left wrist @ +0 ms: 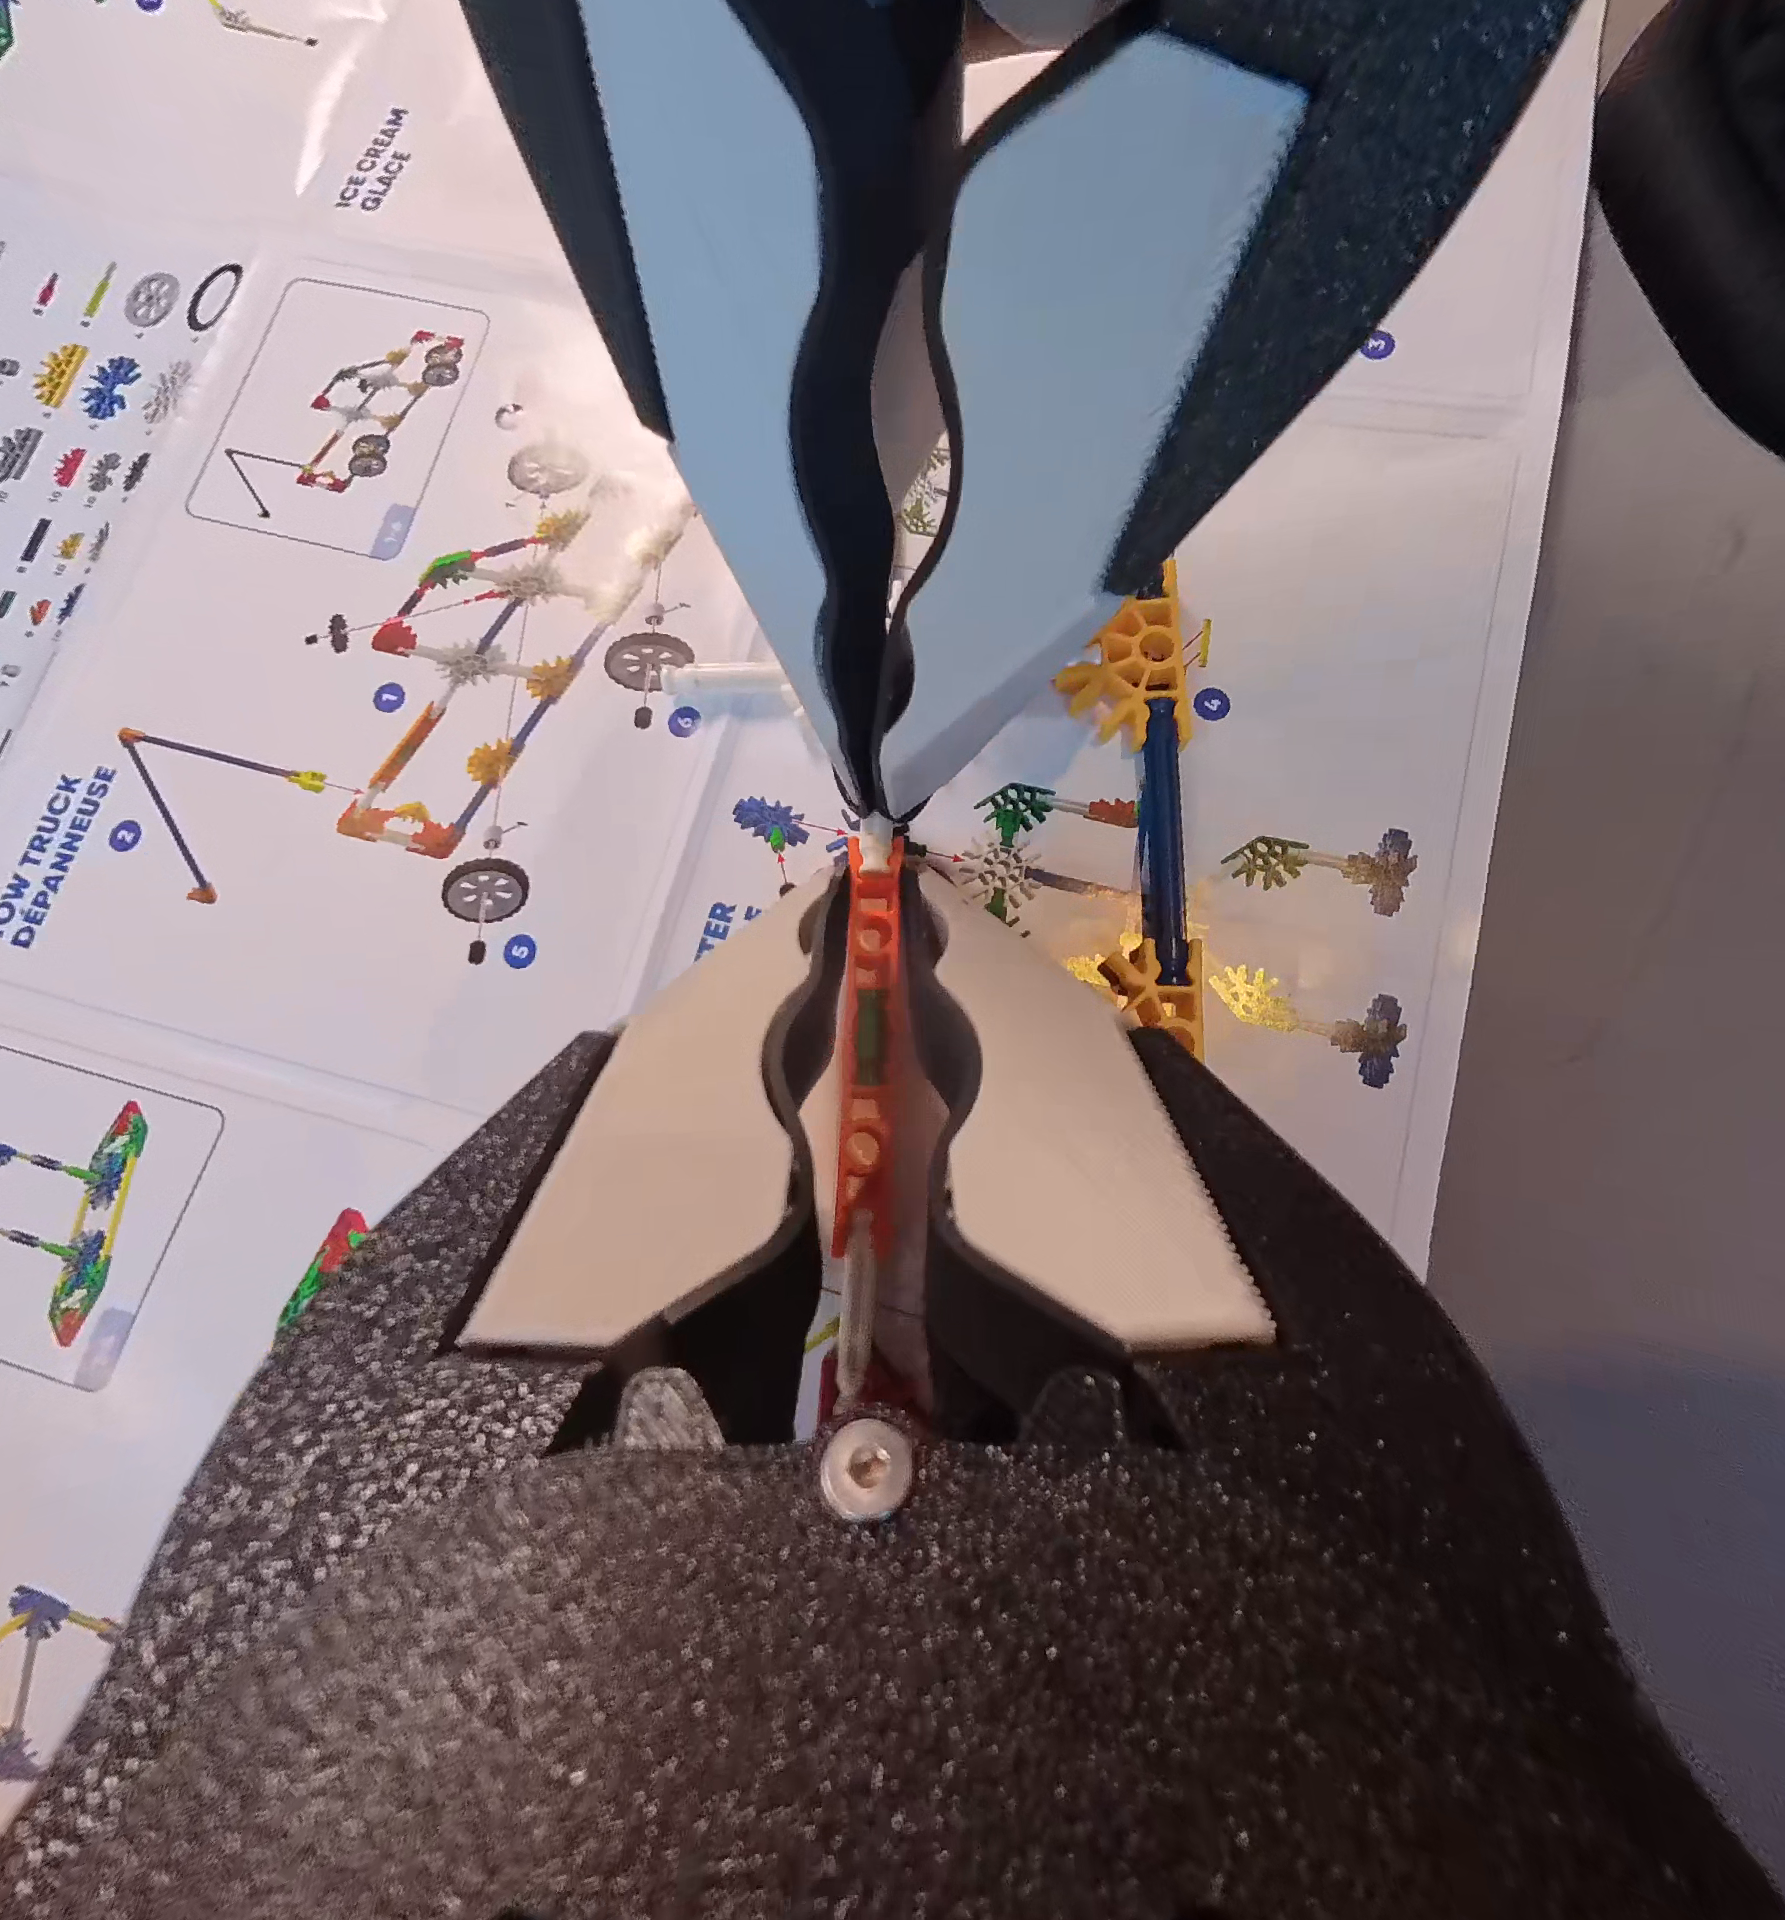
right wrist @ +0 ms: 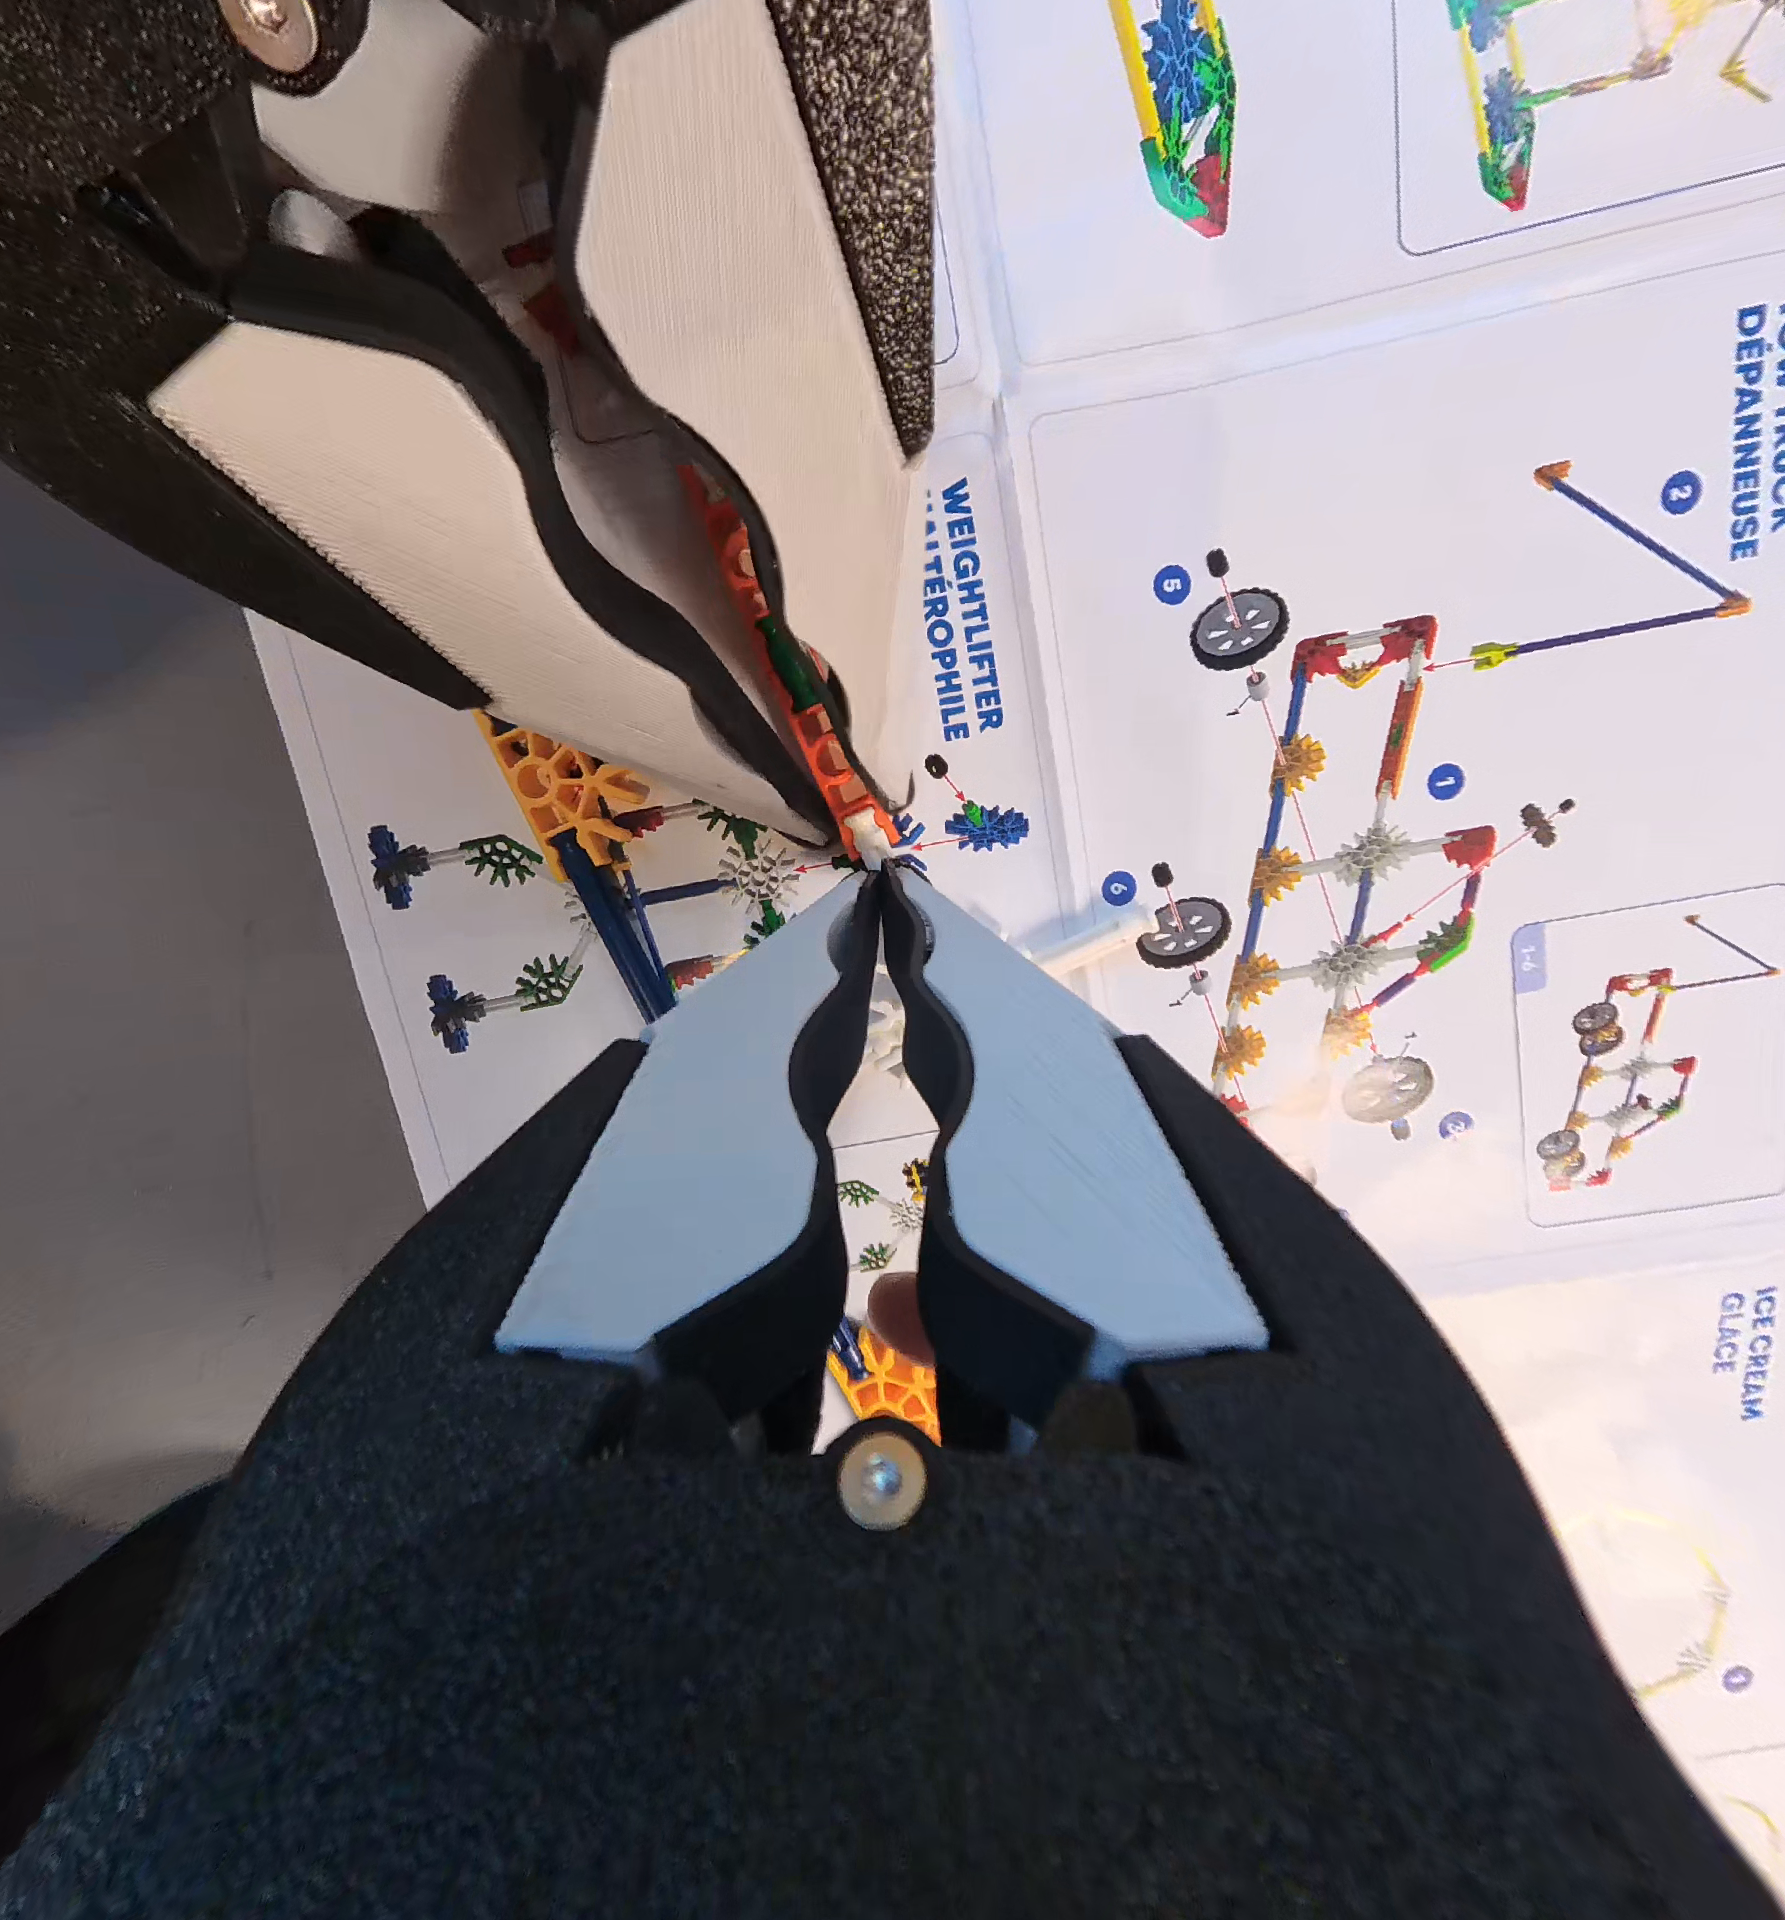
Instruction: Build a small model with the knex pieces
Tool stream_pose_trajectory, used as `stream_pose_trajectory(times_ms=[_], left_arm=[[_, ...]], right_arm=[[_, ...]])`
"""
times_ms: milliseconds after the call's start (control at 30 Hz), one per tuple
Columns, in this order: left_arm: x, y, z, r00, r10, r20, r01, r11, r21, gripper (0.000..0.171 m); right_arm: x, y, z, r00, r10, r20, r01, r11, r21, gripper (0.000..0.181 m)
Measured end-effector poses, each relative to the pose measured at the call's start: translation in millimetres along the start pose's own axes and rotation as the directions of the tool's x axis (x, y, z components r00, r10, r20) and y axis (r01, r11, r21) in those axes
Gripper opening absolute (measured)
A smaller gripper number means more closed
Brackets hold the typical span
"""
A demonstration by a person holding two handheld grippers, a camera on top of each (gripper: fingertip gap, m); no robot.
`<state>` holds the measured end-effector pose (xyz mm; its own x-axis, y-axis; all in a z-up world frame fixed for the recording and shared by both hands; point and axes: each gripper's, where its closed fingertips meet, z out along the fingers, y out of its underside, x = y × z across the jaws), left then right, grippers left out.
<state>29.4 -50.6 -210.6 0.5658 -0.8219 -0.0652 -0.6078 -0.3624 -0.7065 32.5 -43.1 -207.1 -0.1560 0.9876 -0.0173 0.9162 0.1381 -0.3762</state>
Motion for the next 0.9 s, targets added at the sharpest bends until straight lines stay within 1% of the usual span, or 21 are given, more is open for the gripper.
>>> stream_pose_trajectory(times_ms=[67, 167, 267, 400, 533, 600, 633, 667, 700, 767, 800, 833, 900], left_arm=[[0, 0, 0, 1.0, -0.007, -0.016, 0.008, 1.0, 0.017, 0.007], [0, -1, 1, 0.999, 0.03, -0.028, -0.03, 0.999, 0.016, 0.007], [0, -1, 1, 0.999, 0.011, -0.045, -0.01, 1.0, 0.019, 0.007], [0, -1, 1, 0.999, 0.011, -0.037, -0.01, 1.0, 0.025, 0.007], [-1, 0, 0, 0.997, 0.031, -0.072, -0.03, 0.999, 0.015, 0.007], [-1, -3, -2, 0.997, 0.021, -0.079, -0.019, 0.999, 0.032, 0.007], [0, -7, -6, 0.996, 0.006, -0.093, 0.0, 0.998, 0.063, 0.0], [2, -12, -10, 0.993, -0.022, -0.118, 0.034, 0.995, 0.095, 0.0], [1, -13, -11, 0.992, -0.05, -0.118, 0.062, 0.993, 0.097, 0.0], [-4, -3, -4, 0.998, -0.011, -0.061, 0.014, 0.999, 0.039, 0.0], [-3, -4, -4, 0.998, -0.002, -0.059, 0.005, 0.999, 0.045, 0.0], [-2, -3, -3, 0.998, -0.016, -0.069, 0.019, 0.999, 0.036, 0.0], [-2, -4, -3, 0.996, -0.038, -0.083, 0.04, 0.999, 0.024, 0.0]], right_arm=[[0, 0, 0, 1.0, -0.008, 0.002, 0.008, 1.0, -0.014, 0.0], [0, 0, 1, 1.0, -0.022, 0.003, 0.022, 0.999, -0.033, 0.0], [0, 0, 1, 0.999, -0.036, 0.005, 0.037, 0.998, -0.047, 0.0], [0, -1, 1, 0.998, -0.063, 0.006, 0.063, 0.997, -0.048, 0.0], [-1, -1, 1, 0.998, -0.06, 0.034, 0.061, 0.997, -0.044, 0.0], [0, -1, 1, 0.998, -0.059, 0.033, 0.06, 0.998, -0.035, 0.0], [0, -1, 1, 0.998, -0.054, 0.034, 0.054, 0.998, -0.026, 0.0], [0, -1, 1, 0.998, -0.045, 0.038, 0.046, 0.999, -0.016, 0.0], [0, -1, 1, 0.998, -0.04, 0.041, 0.04, 0.999, -0.006, 0.0], [0, -1, 1, 0.998, -0.042, 0.042, 0.042, 0.999, 0.001, 0.0], [0, 2, 2, 0.998, -0.045, 0.042, 0.045, 0.999, -0.014, 0.0], [-1, -1, 2, 0.998, -0.049, 0.043, 0.049, 0.999, 0.002, 0.0], [-1, 0, 2, 0.997, -0.067, 0.036, 0.067, 0.998, -0.009, 0.0]])
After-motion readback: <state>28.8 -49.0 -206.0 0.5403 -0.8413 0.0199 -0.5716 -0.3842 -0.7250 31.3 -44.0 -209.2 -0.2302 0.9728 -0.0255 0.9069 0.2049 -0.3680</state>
